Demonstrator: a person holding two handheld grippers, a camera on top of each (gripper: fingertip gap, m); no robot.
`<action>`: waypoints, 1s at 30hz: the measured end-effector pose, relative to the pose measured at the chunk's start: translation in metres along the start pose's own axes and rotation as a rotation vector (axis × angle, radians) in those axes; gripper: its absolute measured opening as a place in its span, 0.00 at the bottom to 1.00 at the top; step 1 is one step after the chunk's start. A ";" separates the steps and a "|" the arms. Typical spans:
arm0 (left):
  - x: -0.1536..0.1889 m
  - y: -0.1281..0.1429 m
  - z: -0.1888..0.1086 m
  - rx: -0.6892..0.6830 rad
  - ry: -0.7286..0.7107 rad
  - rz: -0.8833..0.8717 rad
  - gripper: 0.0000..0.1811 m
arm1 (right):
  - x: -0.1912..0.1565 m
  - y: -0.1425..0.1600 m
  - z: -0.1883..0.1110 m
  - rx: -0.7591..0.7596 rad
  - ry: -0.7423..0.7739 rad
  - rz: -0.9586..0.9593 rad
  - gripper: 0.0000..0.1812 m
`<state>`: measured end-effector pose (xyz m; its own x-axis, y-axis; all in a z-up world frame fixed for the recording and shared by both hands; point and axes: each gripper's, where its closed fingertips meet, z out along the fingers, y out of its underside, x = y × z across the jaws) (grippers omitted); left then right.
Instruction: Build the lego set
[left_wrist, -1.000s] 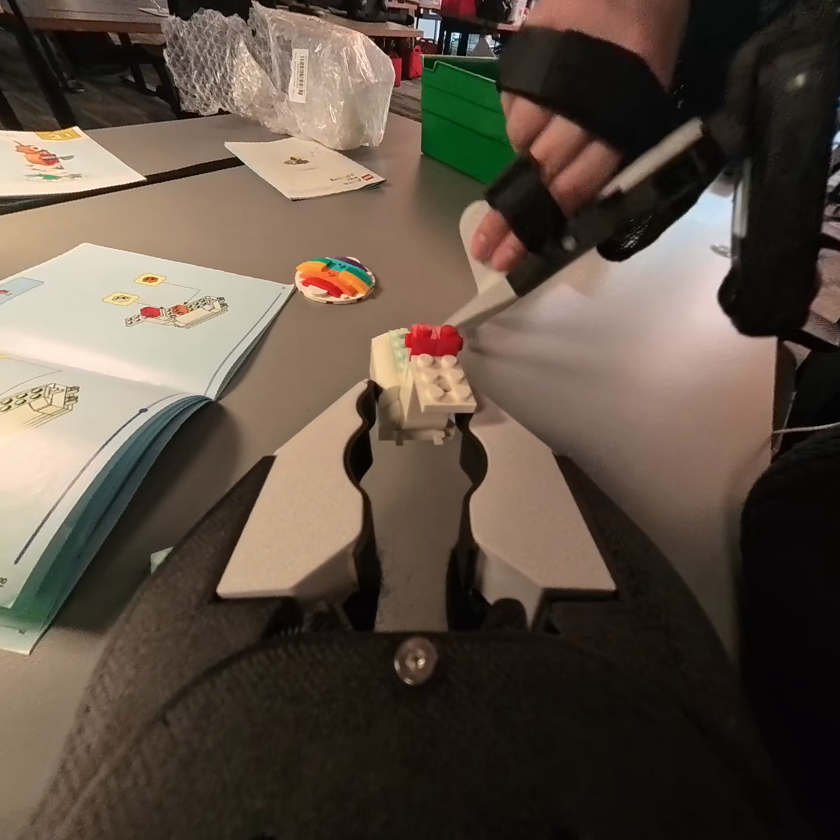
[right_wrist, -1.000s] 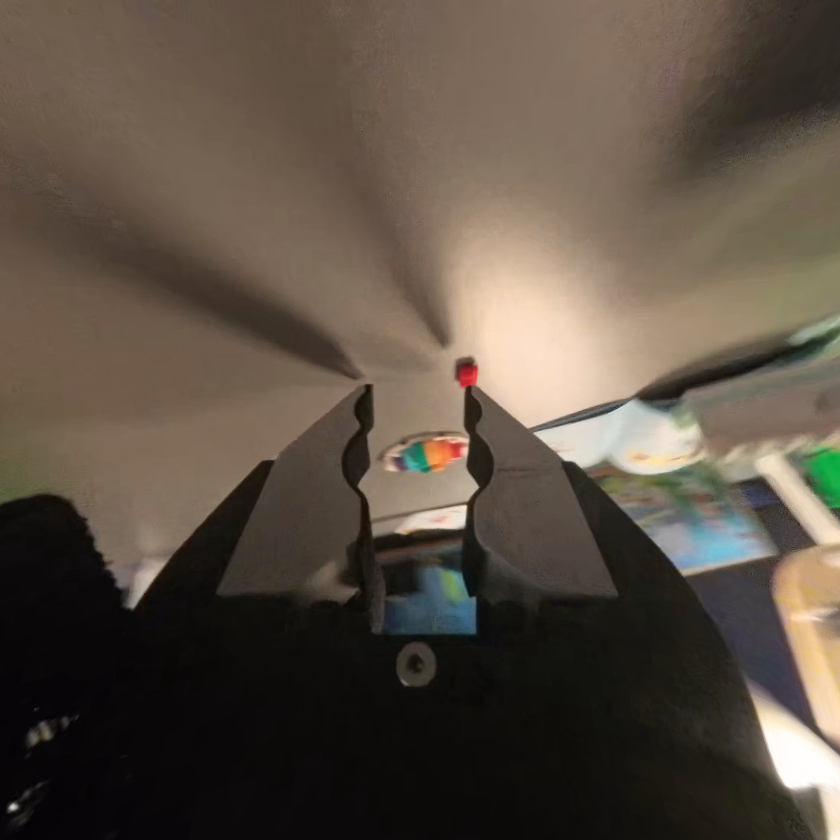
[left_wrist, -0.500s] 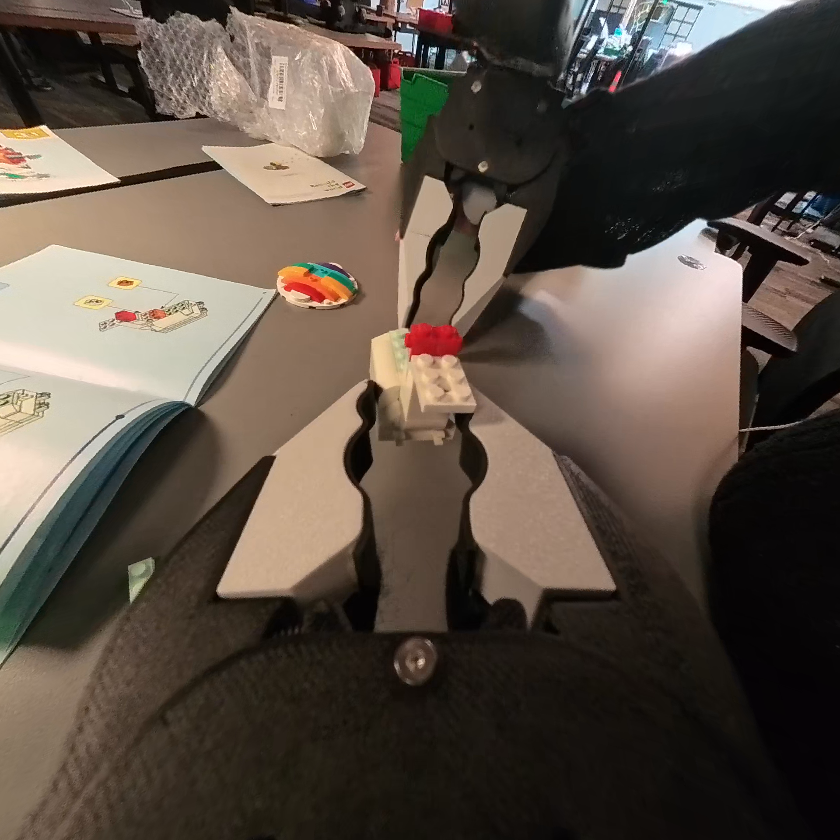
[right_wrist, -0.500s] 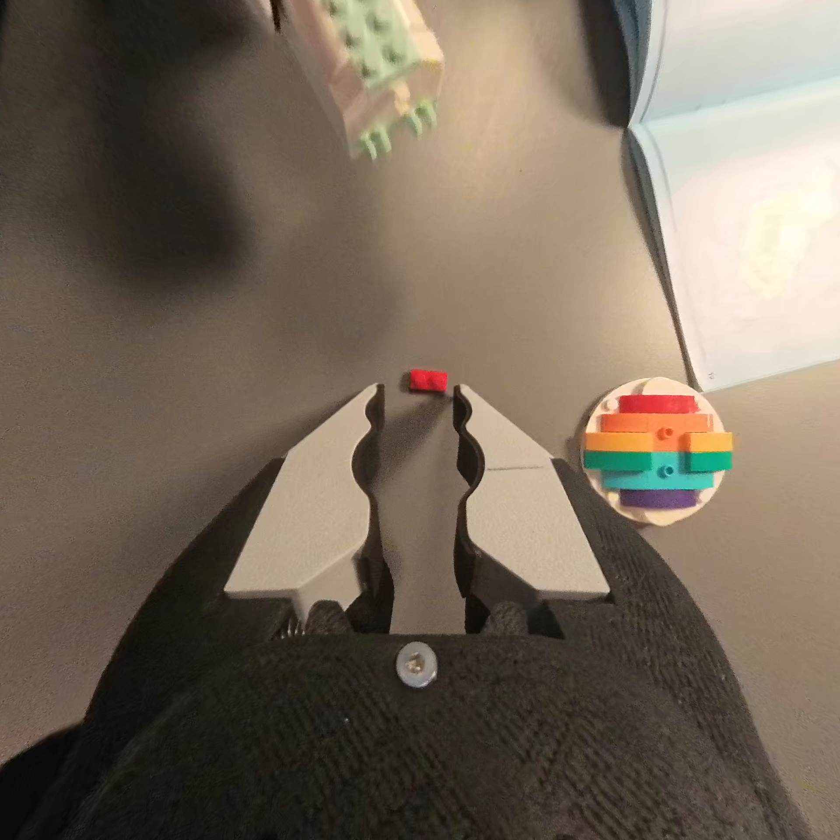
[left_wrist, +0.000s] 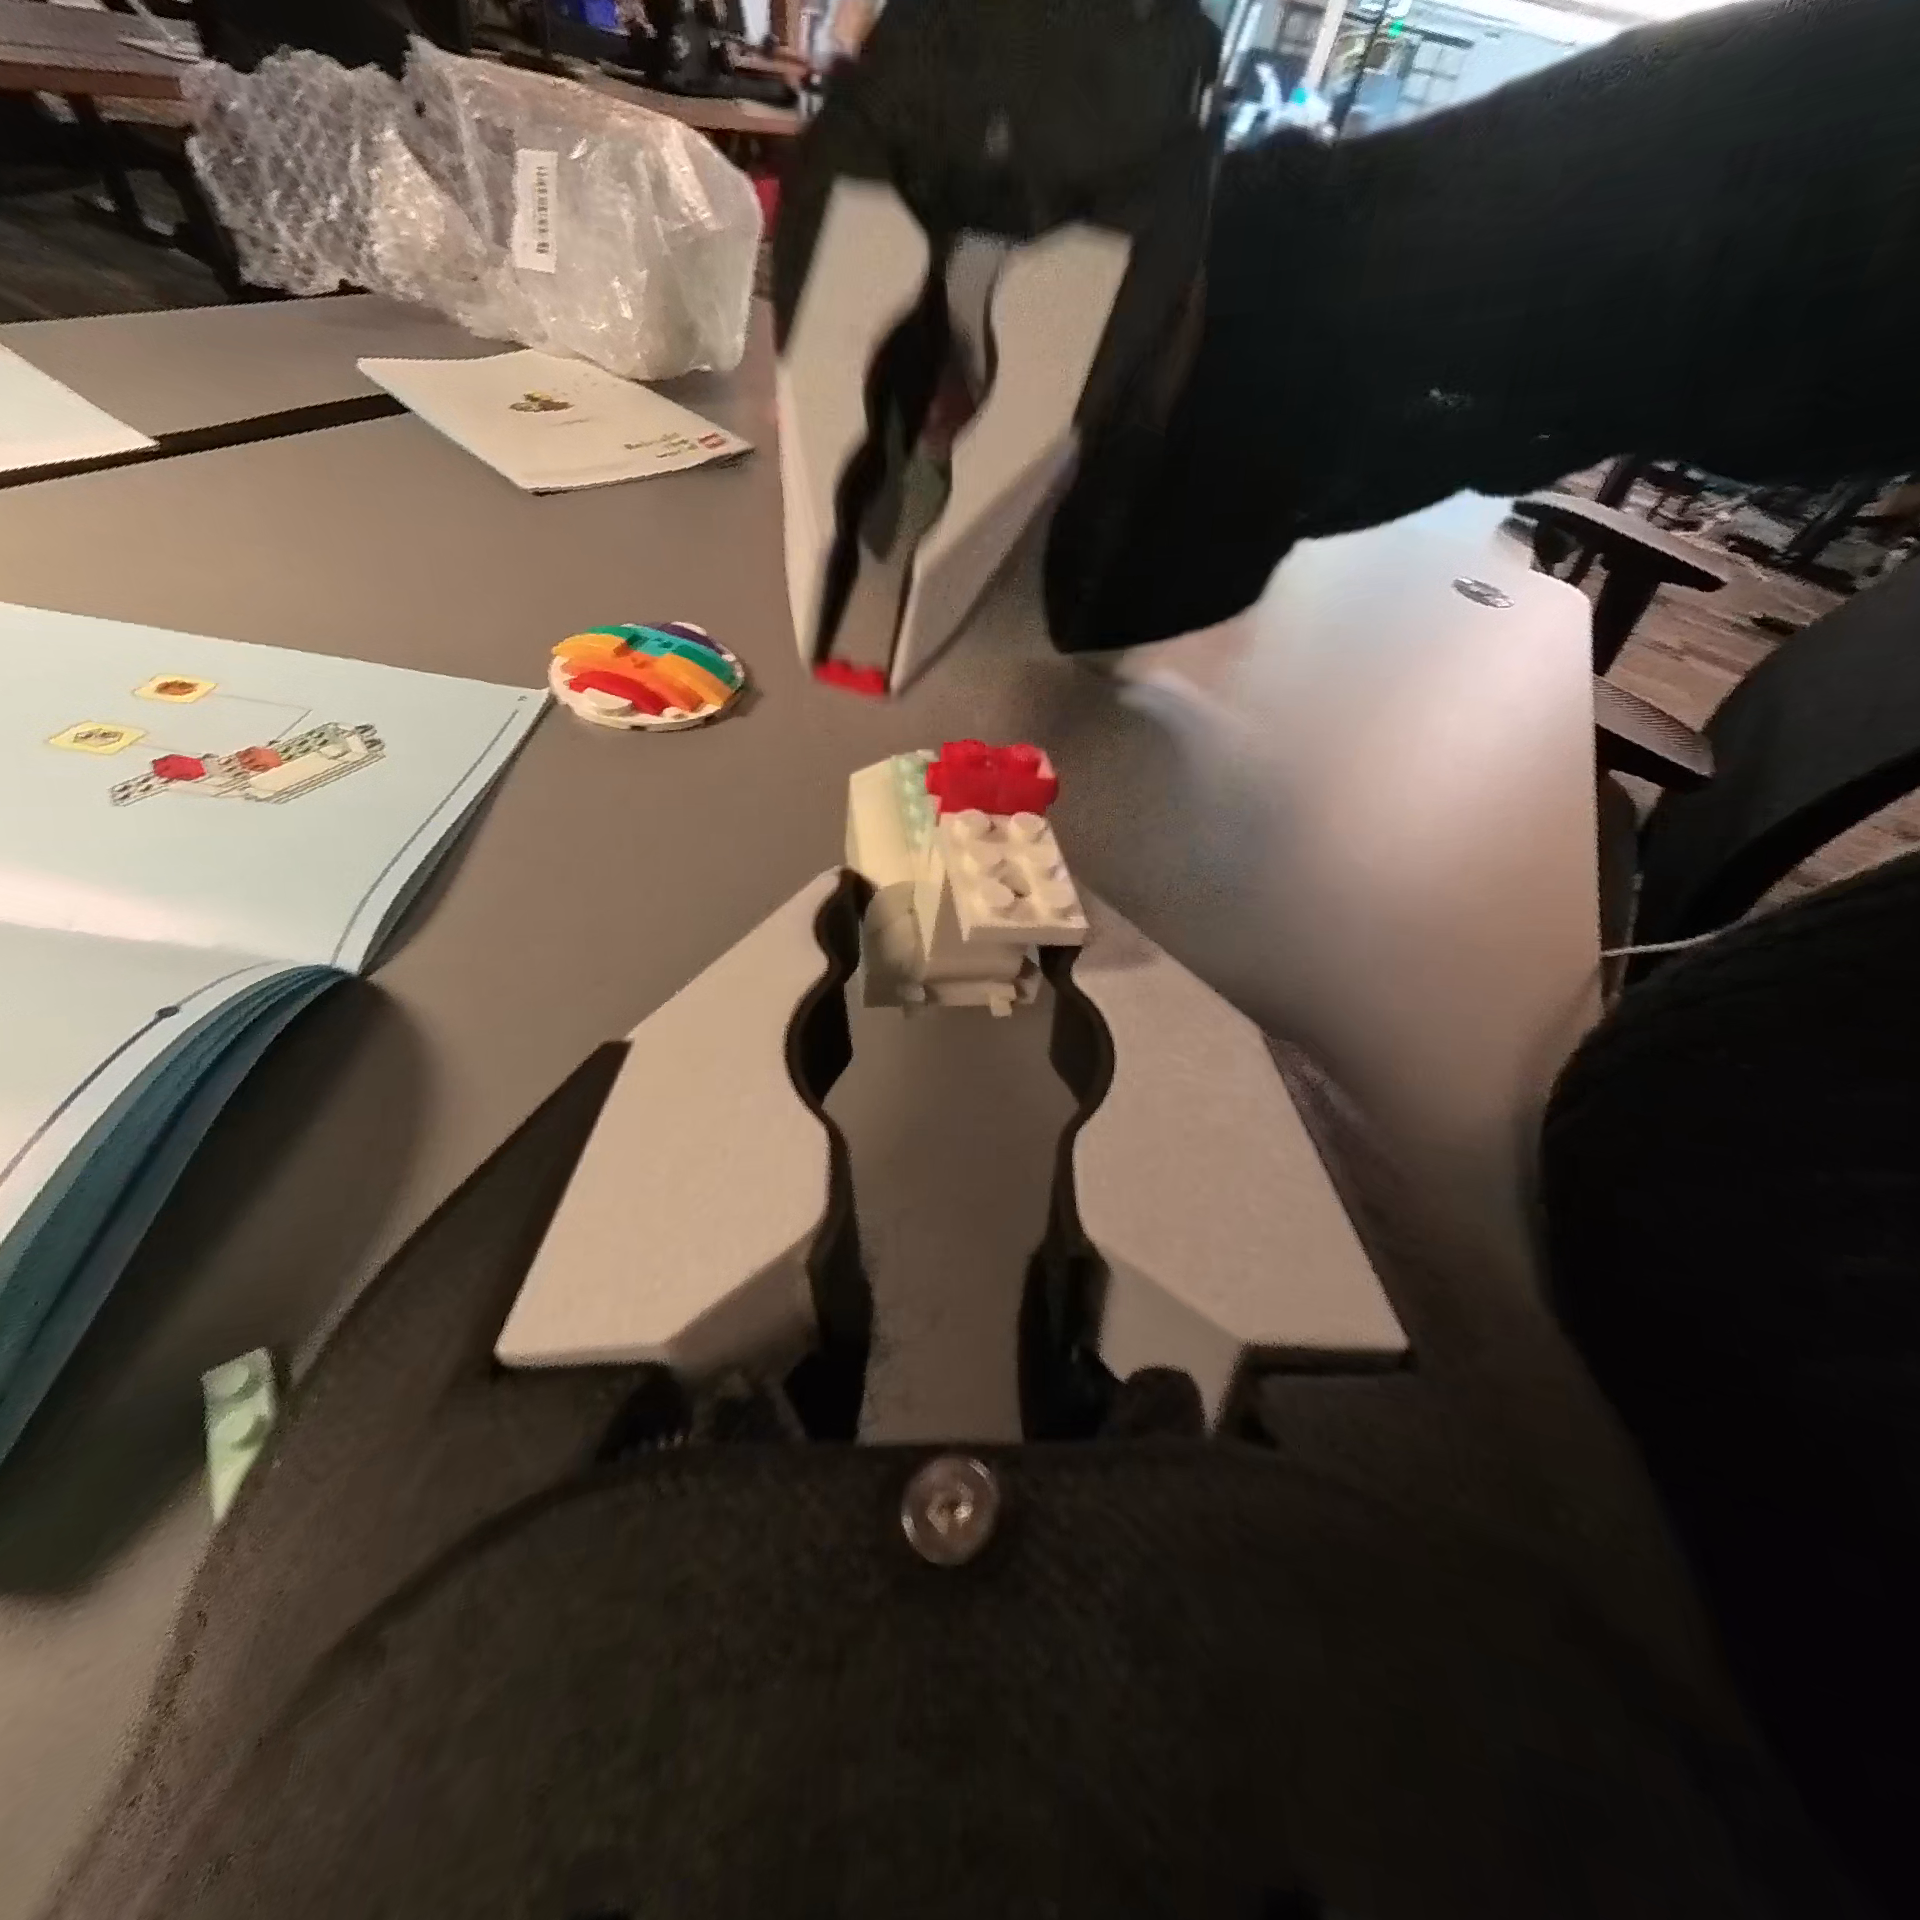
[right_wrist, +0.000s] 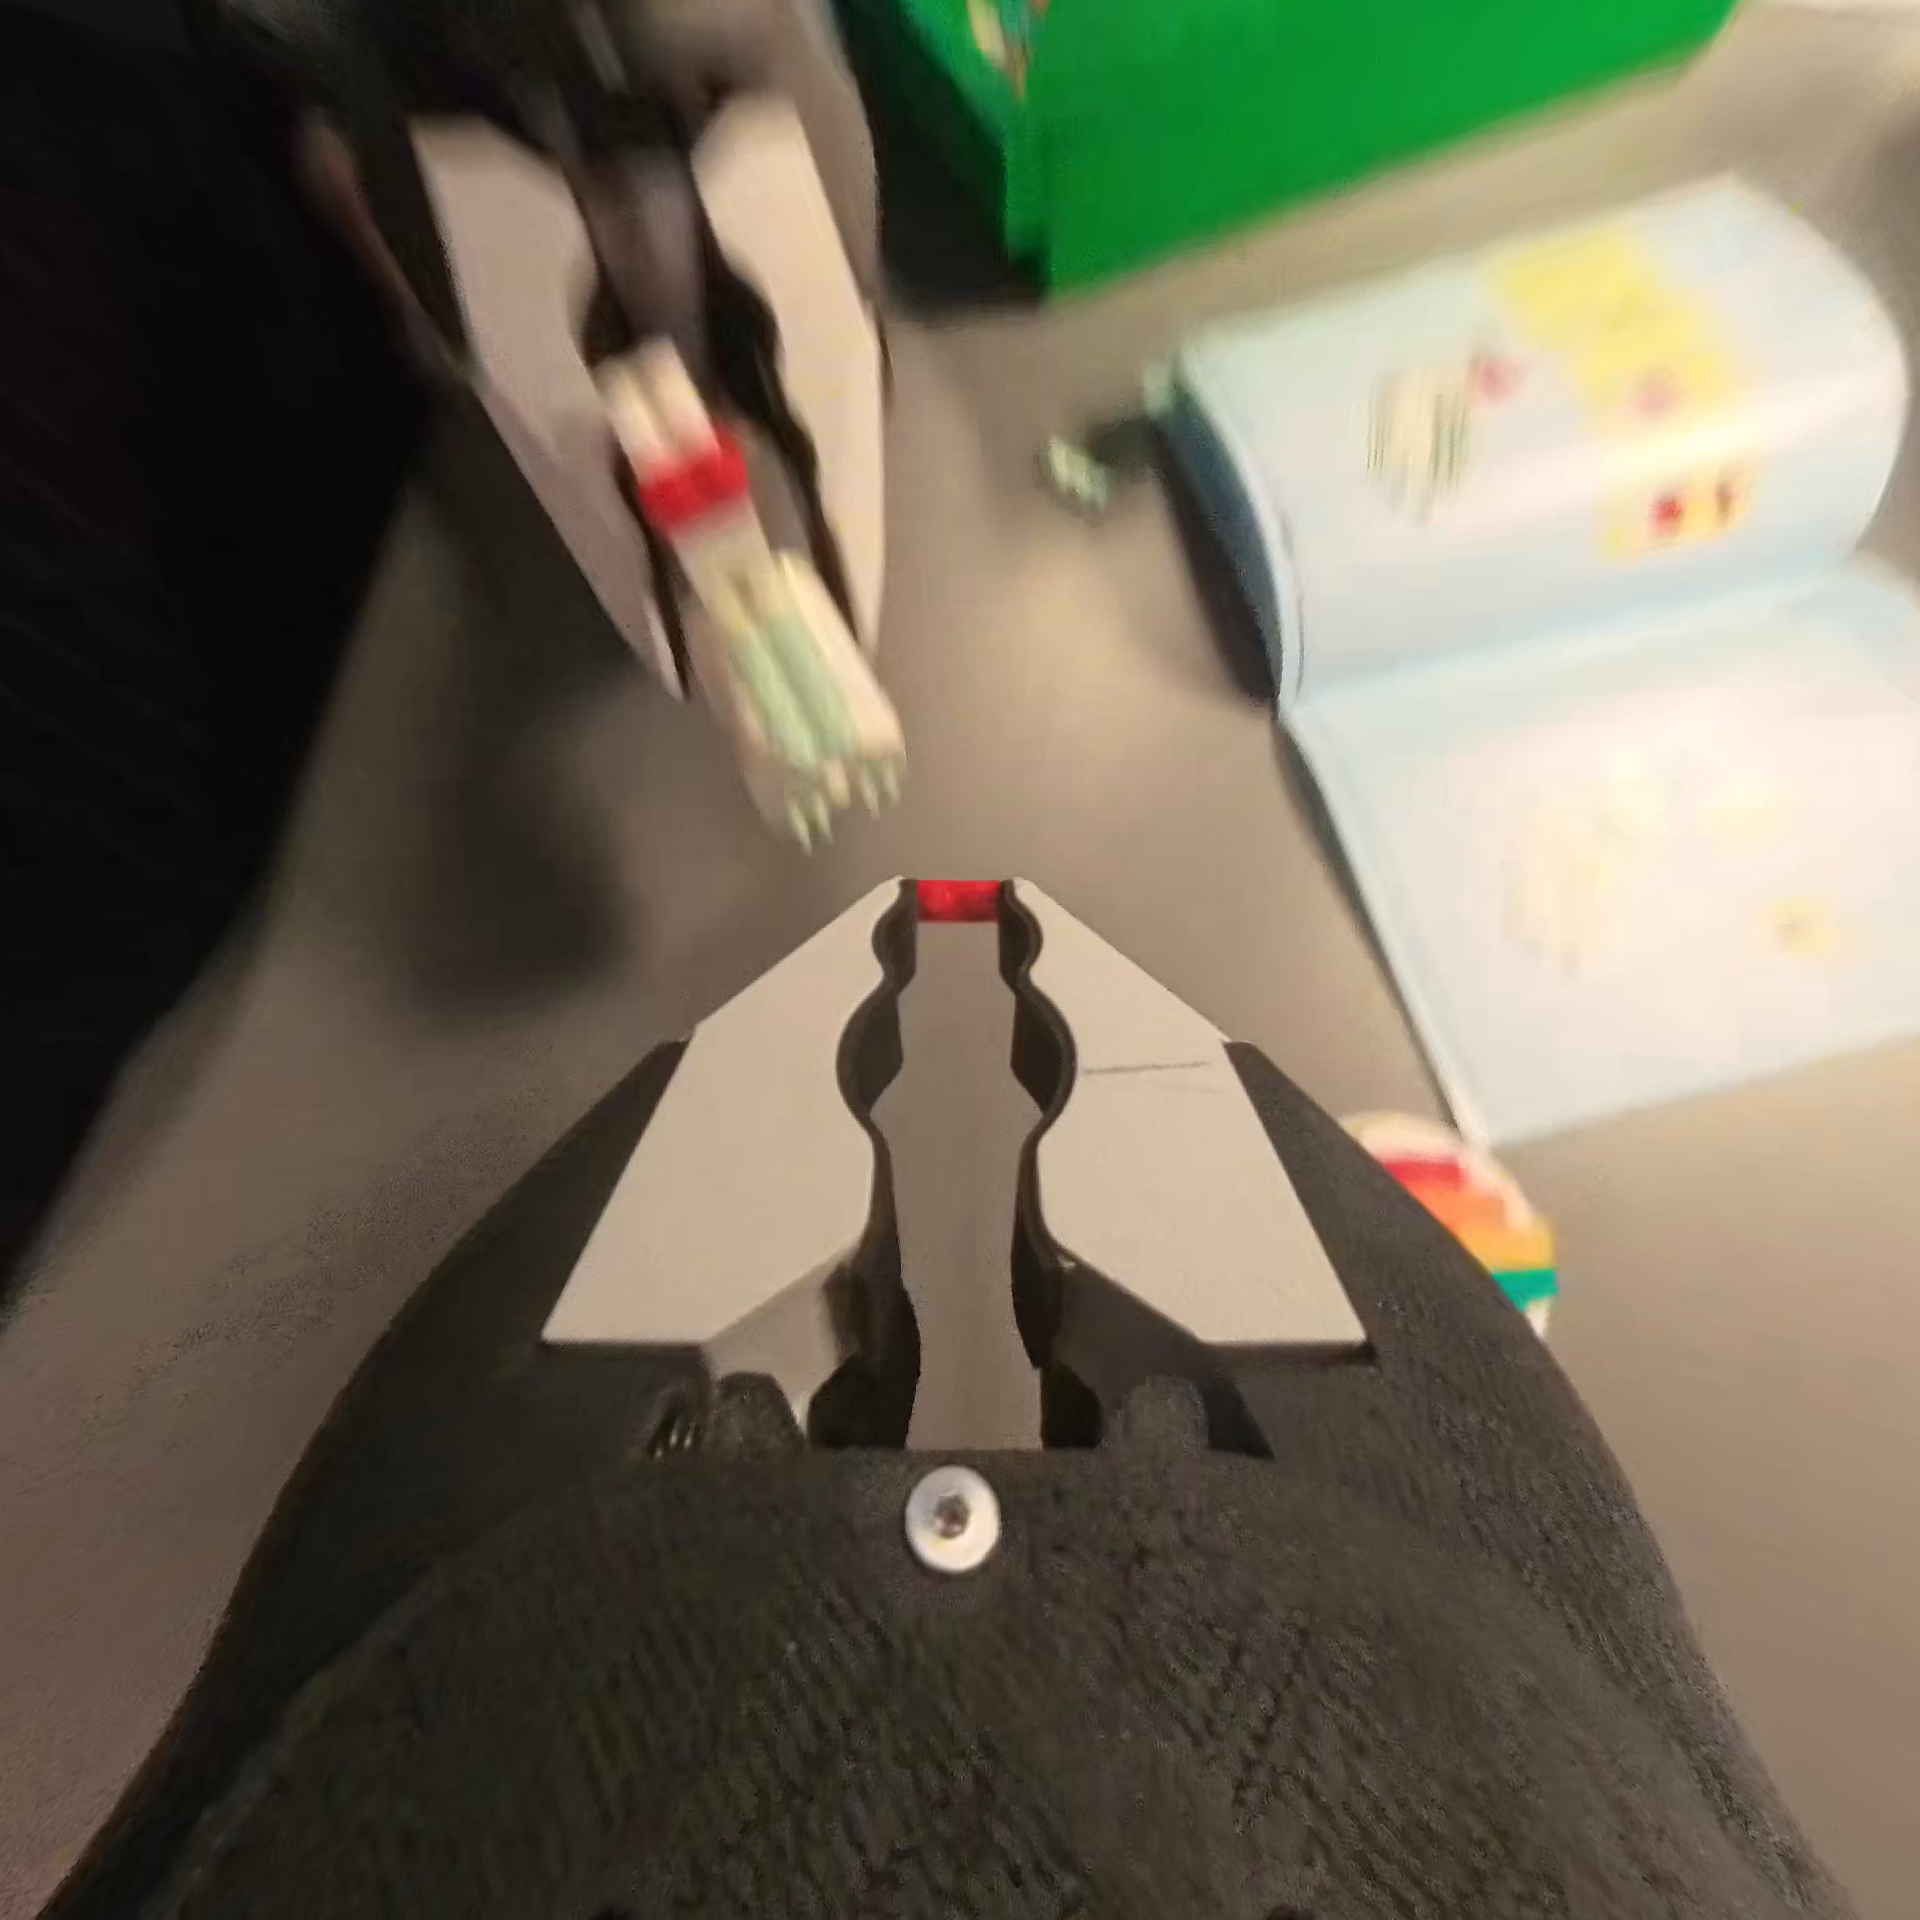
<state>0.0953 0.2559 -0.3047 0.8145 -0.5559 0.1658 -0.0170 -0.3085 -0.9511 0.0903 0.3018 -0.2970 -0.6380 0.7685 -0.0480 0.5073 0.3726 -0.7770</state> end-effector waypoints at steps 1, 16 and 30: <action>0.002 0.001 0.001 -0.004 0.008 0.008 0.18 | -0.008 -0.021 -0.003 0.042 -0.033 -0.030 0.07; 0.006 0.002 0.001 -0.015 0.030 0.016 0.18 | -0.051 -0.054 0.023 -0.166 -0.216 -0.233 0.08; 0.008 0.014 0.008 -0.109 0.003 0.065 0.18 | -0.053 -0.038 0.026 -0.341 -0.177 -0.292 0.08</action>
<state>0.1061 0.2537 -0.3191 0.8079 -0.5798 0.1053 -0.1331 -0.3538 -0.9258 0.0899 0.2332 -0.2816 -0.8557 0.5173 0.0126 0.4346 0.7316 -0.5252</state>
